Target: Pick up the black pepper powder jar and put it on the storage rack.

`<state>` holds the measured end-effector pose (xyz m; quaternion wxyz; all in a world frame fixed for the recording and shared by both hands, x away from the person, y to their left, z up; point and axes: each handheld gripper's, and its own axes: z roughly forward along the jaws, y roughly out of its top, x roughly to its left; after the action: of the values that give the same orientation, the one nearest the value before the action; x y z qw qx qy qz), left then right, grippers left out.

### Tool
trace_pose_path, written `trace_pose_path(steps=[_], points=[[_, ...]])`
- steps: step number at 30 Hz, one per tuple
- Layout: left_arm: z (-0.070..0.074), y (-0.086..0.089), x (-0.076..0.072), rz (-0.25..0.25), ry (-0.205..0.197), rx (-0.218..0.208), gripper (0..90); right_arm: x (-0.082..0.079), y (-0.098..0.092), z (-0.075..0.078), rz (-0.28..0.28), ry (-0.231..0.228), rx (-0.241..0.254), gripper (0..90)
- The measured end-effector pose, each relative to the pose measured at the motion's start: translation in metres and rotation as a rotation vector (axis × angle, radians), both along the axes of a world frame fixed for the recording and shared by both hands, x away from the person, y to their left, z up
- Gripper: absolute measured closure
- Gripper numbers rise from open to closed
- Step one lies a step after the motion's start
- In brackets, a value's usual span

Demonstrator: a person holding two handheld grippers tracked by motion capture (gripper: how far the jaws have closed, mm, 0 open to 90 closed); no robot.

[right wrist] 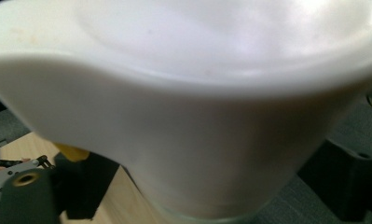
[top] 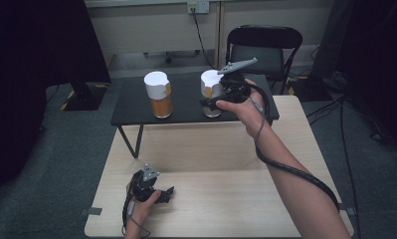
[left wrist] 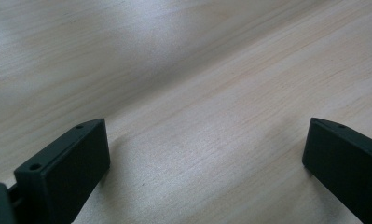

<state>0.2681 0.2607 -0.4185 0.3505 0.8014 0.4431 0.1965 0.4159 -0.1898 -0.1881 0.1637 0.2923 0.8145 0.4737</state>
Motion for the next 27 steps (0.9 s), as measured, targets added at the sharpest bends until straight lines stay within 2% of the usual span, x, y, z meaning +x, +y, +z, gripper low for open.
trace_pose_path(steps=[6, 8, 11, 15, 22, 27], points=[[0.0, 0.0, 0.0, 0.0, 0.0, 0.0, 0.0, -0.006, -0.003, 0.005, -0.023, 0.006, -0.013, 3.4], [0.0, 0.0, 0.0, 0.0, 0.0, 0.0, 0.0, -0.01, -0.002, 0.006, -0.033, -0.002, -0.036, 2.7], [0.0, 0.0, 0.0, 0.0, 0.0, 0.0, 0.0, -0.015, -0.006, 0.005, -0.031, -0.005, -0.029, 1.3], [0.0, 0.0, 0.0, 0.0, 0.0, 0.0, 0.0, -0.021, -0.008, 0.005, -0.032, -0.003, -0.05, 1.1], [0.0, 0.0, 0.0, 0.0, 0.0, 0.0, 0.0, -0.033, -0.015, 0.001, -0.016, -0.005, -0.049, 1.2], [0.0, 0.0, 0.0, 0.0, 0.0, 0.0, 0.0, -0.043, -0.024, -0.005, 0.0, 0.001, -0.027, 1.2]])
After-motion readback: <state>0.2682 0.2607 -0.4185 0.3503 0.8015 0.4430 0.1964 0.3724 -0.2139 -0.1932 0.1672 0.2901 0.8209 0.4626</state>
